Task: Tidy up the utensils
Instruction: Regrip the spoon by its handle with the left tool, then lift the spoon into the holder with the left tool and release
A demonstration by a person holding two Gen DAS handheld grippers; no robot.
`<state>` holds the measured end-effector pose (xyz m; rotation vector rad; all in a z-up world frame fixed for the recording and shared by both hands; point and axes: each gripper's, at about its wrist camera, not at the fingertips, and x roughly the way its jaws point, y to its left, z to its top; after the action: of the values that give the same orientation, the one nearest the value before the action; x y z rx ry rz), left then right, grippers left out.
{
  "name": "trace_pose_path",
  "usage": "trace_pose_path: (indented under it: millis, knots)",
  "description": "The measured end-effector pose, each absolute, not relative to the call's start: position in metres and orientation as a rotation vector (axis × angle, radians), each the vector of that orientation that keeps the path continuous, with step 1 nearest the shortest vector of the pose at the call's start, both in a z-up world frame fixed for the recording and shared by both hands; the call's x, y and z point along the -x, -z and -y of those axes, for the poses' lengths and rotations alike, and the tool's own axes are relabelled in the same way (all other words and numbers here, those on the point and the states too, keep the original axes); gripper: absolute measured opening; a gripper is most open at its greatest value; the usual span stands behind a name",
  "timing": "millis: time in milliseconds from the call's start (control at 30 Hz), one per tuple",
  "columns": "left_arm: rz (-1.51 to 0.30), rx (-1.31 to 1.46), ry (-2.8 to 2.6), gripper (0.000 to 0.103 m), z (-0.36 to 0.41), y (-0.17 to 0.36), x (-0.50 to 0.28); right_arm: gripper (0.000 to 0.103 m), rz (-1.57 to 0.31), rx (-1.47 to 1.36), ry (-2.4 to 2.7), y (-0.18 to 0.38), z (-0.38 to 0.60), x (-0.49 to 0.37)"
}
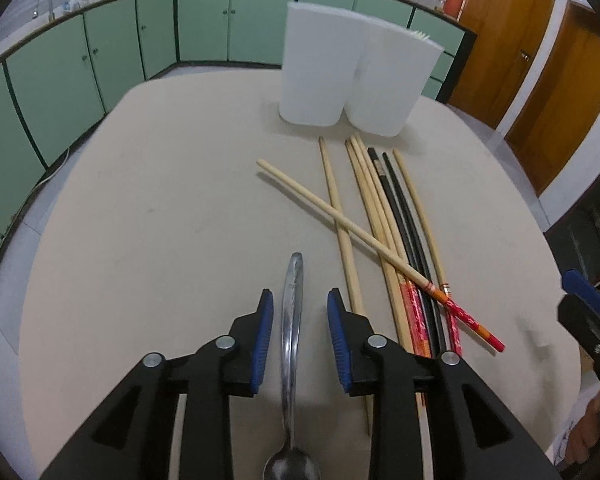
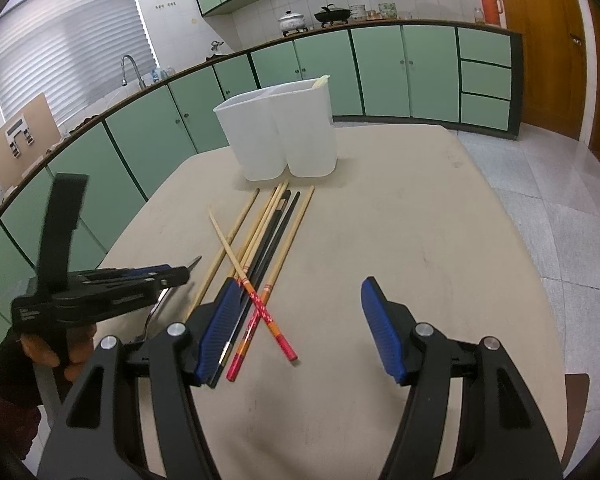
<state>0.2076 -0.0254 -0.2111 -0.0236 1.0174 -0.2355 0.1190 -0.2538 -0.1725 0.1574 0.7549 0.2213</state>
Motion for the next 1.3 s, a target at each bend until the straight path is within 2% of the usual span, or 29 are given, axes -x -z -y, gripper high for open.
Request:
trace_pose_path:
  millis: [133,333,633,1067,1167,1300]
  knots:
    - [-1.035,0.007,0.237,0.011,0.030,0.216,-0.212,0.062,-0.752,-0.159,-0.221,0.170,0.254,-0.127]
    - [-1.032,0.028,0.241,0.010,0.026,0.215,-0.215,0.062,-0.768,-0.162,-0.230,0.173,0.250,-0.137]
    - [-0.908,0.103,0.272,0.010,0.016,0.188,-0.198,0.062,-0.796,-0.147,-0.246,0.179,0.238,-0.147]
    - [-0.718,0.131,0.310,0.008,0.014,0.131,-0.190,0.062,-0.734,-0.117,-0.271,0.150,0.225,-0.169]
    - [-0.686,0.138,0.316,0.003,0.014,0.123,-0.191,0.062,-0.722,-0.120,-0.270,0.144,0.226,-0.174]
    - [-0.659,0.154,0.324,0.003,0.012,0.114,-0.195,0.062,-0.716,-0.119,-0.268,0.139,0.225,-0.178]
